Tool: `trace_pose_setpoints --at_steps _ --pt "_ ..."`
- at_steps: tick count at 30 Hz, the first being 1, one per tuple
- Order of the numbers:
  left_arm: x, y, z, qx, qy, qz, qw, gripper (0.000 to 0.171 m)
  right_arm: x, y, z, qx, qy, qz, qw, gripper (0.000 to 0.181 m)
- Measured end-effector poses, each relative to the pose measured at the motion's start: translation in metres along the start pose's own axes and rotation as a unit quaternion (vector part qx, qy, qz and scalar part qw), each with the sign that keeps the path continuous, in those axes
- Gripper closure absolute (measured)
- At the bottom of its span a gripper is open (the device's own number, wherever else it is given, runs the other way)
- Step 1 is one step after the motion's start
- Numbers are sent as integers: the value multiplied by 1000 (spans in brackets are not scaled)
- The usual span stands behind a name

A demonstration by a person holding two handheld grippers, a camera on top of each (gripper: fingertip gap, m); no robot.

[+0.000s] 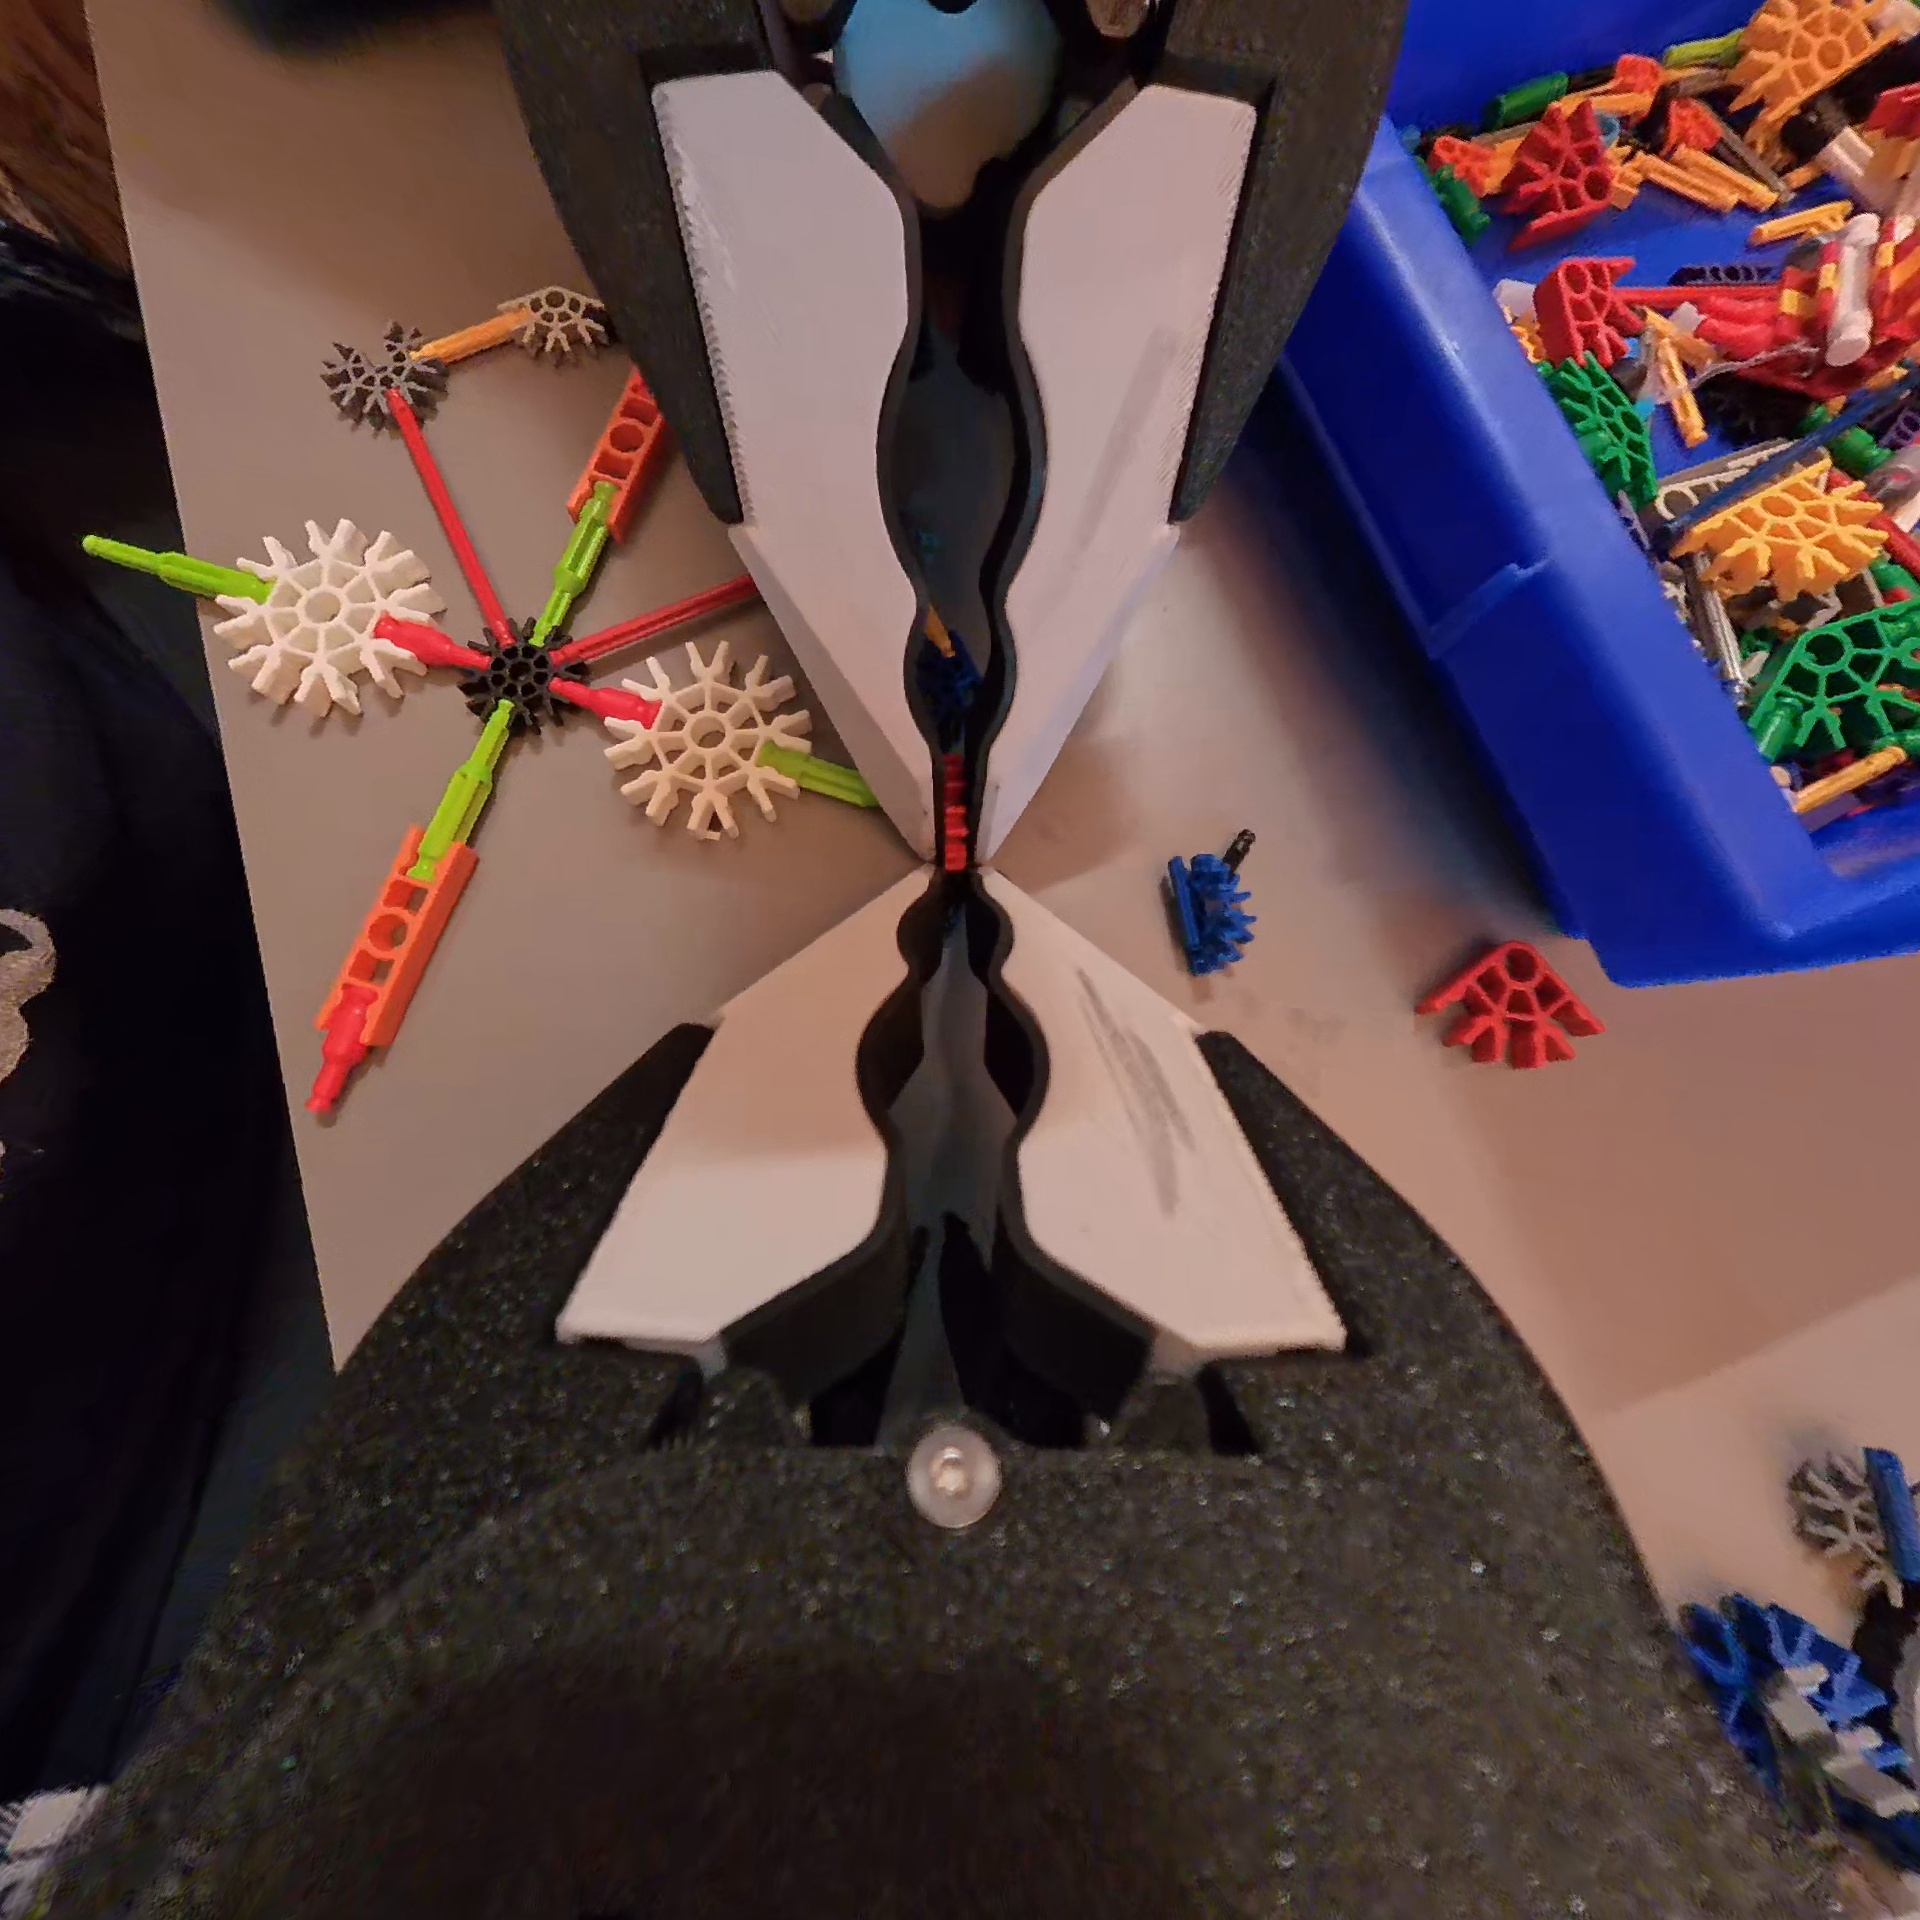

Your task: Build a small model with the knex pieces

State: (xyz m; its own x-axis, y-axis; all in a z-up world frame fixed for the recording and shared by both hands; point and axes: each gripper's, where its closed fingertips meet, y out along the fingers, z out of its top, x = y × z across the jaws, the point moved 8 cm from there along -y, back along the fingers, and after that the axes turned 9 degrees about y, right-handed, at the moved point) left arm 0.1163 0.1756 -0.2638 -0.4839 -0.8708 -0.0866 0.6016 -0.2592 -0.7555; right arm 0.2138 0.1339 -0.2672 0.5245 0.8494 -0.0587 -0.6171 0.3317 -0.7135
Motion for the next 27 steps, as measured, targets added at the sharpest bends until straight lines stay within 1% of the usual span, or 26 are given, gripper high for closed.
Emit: trace_pose_setpoints --at_steps 7,8,10,19,22,25,27 --pt "-1 0 -1 3 -4 -5 1000 170 3 0 0 1 -4 15 1000 179" --pt "-1 0 -1 5 -10 -5 1000 169 1 0 0 -2 -1 7 1000 176" --pt "-1 0 -1 8 -12 1 1000 169 -2 -1 0 -7 -5 -9 1000 164" --pt "1 -5 -3 -9 -27 18 999 159 -4 -1 0 -5 5 -31 999 168" --pt "1 -6 -4 -10 -29 20 999 160 -5 -1 0 -5 5 -35 999 168" --pt "1 -5 -4 -8 -29 18 999 165 -2 0 0 -4 17 -40 999 178" --pt "1 -5 -4 -9 -25 18 999 167 0 0 0 -1 27 -32 999 179"
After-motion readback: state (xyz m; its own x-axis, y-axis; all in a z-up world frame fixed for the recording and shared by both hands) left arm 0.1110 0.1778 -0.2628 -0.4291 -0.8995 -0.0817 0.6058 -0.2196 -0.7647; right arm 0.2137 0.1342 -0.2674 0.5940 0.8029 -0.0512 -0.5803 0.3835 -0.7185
